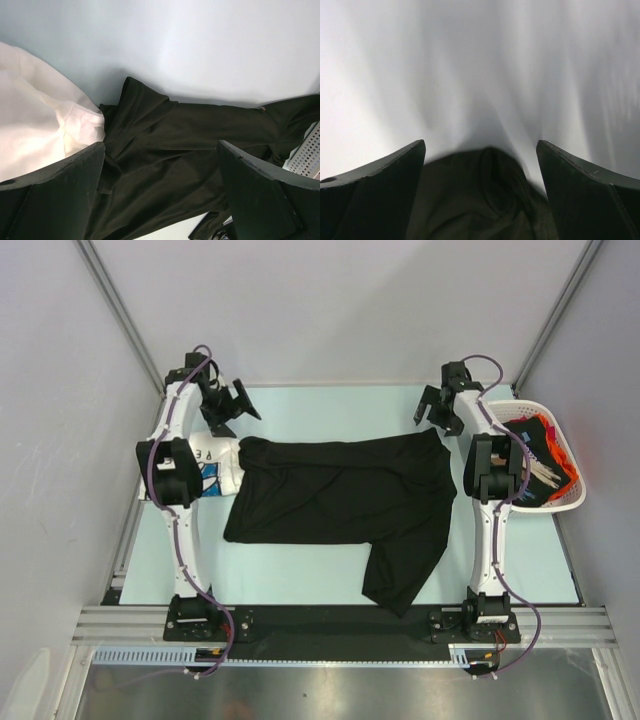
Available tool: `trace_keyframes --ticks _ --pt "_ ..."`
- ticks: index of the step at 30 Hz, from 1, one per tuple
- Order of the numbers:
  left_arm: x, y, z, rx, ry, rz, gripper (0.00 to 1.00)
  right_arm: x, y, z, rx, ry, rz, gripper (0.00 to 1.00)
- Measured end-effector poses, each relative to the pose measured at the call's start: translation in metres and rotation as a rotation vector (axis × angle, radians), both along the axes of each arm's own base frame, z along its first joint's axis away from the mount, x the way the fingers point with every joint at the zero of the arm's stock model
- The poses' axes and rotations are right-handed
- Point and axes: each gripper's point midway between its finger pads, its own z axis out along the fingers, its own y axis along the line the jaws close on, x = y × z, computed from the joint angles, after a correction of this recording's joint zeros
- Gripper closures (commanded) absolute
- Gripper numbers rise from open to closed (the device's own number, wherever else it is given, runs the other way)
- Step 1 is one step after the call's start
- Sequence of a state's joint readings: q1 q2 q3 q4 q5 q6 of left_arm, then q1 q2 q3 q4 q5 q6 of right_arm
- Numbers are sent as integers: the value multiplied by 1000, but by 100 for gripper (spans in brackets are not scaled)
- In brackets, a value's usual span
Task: Fold and stack the t-shirts
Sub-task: Fold the tshirt
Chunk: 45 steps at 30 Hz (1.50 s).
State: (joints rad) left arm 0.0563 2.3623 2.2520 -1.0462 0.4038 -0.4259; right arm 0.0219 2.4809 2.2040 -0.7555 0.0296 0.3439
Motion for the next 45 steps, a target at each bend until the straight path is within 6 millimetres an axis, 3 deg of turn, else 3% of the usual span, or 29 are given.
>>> trace_keyframes --ticks 7,11,18,27,34,38,45 --pt "-3 0 -11 -2 33 -1 0 -24 2 6 169 -44 38 0" --pt "-5 0 -12 -1 40 -2 0 -20 4 14 333 -116 86 0" --pt "-6 0 -13 1 43 -7 0 -17 2 16 445 -124 99 0" --pt "-14 6 -19 35 86 6 1 -9 -5 15 397 -89 116 3" --pt "-20 10 -26 64 119 9 0 -30 -4 11 366 -12 134 4" --pt "-21 10 -29 66 130 8 0 -49 -1 8 371 22 140 14" --pt "-21 12 -31 79 133 7 0 -50 1 4 368 52 128 17"
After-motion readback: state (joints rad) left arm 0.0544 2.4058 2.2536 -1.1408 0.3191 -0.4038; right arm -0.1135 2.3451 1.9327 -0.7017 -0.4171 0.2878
